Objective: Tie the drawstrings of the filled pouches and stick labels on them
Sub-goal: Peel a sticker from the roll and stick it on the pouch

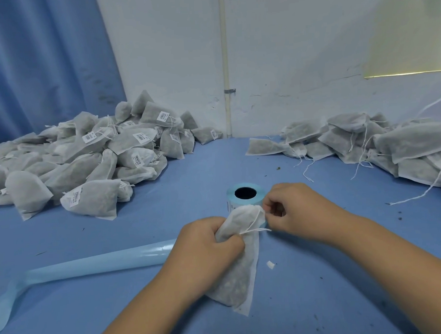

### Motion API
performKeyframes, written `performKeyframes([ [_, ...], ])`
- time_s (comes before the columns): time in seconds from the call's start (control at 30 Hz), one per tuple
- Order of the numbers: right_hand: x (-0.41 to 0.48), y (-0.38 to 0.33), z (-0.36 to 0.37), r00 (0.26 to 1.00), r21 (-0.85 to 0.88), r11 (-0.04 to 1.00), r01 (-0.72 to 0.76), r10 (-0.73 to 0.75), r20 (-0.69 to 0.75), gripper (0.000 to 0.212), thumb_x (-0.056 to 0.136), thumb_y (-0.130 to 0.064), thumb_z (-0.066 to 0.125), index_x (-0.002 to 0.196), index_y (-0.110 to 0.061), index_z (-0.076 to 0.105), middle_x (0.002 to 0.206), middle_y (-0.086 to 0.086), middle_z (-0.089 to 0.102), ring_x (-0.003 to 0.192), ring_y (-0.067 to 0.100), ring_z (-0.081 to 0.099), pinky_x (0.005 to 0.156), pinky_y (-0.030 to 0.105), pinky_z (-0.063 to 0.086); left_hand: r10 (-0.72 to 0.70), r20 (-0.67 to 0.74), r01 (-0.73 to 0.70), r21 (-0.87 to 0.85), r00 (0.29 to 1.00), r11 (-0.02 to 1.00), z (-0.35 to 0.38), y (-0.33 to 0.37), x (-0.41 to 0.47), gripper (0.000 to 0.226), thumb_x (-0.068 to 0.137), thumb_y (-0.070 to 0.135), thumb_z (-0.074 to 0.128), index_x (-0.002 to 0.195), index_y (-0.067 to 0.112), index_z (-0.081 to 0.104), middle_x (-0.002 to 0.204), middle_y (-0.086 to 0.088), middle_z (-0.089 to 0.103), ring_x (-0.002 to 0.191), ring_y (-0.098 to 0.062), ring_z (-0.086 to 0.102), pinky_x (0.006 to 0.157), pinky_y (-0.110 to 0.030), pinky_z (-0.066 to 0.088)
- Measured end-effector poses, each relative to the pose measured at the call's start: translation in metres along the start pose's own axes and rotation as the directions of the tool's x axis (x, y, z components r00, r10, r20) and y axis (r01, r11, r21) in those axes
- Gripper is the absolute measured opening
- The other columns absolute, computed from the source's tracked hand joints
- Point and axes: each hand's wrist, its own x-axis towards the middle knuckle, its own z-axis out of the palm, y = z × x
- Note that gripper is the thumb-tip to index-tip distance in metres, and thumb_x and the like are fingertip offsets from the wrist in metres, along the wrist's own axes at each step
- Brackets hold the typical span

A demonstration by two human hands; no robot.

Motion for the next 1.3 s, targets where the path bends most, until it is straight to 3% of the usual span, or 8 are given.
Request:
performKeyframes([
  [0.23,-0.001,-0.004,-0.001,0.990,0.197,0.971,-0.134,0.138,-0.008,0.031,0.078,-0.006,0.059,0.071,-0.036,0.060,0.072,-0.012,0.063,0.063,-0.002,0.056,0.060,0.006,0.041,-0.036,0.014,0.036,-0.011,0.999,0.999,-0.002,-0.003,0.001,0.027,0.080,0.020,0.061,0.062,0.008,0.044,0.054,0.009,0.037,0.050,-0.009,0.033,0.044,-0.017,0.027],
  [0.4,-0.002,-0.005,-0.005,0.974,0.351,0.912,-0.213,0.227,0.003,0.034,0.076,0.000,0.055,0.080,-0.032,0.065,0.072,-0.005,0.066,0.060,0.012,0.063,0.064,0.024,0.051,-0.061,0.045,0.063,-0.061,0.997,0.996,-0.005,-0.005,0.000,0.030,0.081,0.020,0.060,0.062,0.010,0.039,0.055,0.008,0.036,0.051,-0.010,0.034,0.045,-0.019,0.026],
  [0.6,-0.001,-0.002,-0.002,0.974,0.294,0.930,-0.222,0.224,0.028,0.018,0.074,-0.010,0.065,0.076,-0.027,0.064,0.066,-0.012,0.062,0.055,-0.002,0.052,0.057,0.013,0.045,-0.086,0.081,0.093,-0.086,0.993,0.992,-0.006,-0.006,0.001,0.029,0.081,0.021,0.060,0.063,0.008,0.041,0.057,0.007,0.039,0.053,-0.011,0.037,0.048,-0.022,0.029],
  [0.73,-0.001,-0.003,0.000,0.983,0.204,0.962,-0.180,0.180,0.016,0.016,0.077,-0.016,0.067,0.074,-0.028,0.058,0.070,-0.011,0.060,0.060,-0.001,0.051,0.059,0.012,0.041,-0.087,0.094,0.095,-0.083,0.992,0.992,-0.006,-0.005,0.001,0.029,0.072,0.032,0.058,0.065,0.006,0.045,0.058,0.006,0.041,0.054,-0.011,0.038,0.051,-0.023,0.031],
  [0.87,-0.001,-0.005,0.000,0.986,0.167,0.972,-0.166,0.169,-0.006,0.014,0.076,-0.017,0.066,0.075,-0.028,0.057,0.072,-0.011,0.059,0.064,0.001,0.051,0.058,0.011,0.039,-0.082,0.083,0.090,-0.091,0.993,0.992,-0.005,-0.005,0.000,0.028,0.081,0.022,0.061,0.064,0.007,0.044,0.058,0.007,0.040,0.054,-0.011,0.038,0.050,-0.022,0.030],
  [1.1,0.000,-0.011,0.000,0.960,0.253,0.931,-0.262,0.279,-0.032,0.026,0.076,-0.002,0.056,0.084,-0.026,0.062,0.069,-0.011,0.057,0.059,0.003,0.049,0.052,0.008,0.038,-0.087,0.086,0.095,-0.091,0.993,0.991,-0.006,-0.004,0.001,0.031,0.083,0.021,0.061,0.058,0.020,0.042,0.056,0.008,0.039,0.053,-0.011,0.037,0.048,-0.023,0.029],
  [1.3,0.001,-0.009,-0.013,0.915,0.233,0.892,-0.387,0.402,-0.018,0.024,0.079,-0.007,0.058,0.092,-0.028,0.057,0.079,-0.008,0.062,0.066,0.004,0.054,0.047,0.013,0.035,-0.109,0.114,0.123,-0.125,0.987,0.985,-0.009,-0.005,0.000,0.033,0.082,0.021,0.061,0.057,0.021,0.040,0.056,0.008,0.038,0.052,-0.011,0.035,0.048,-0.022,0.028],
])
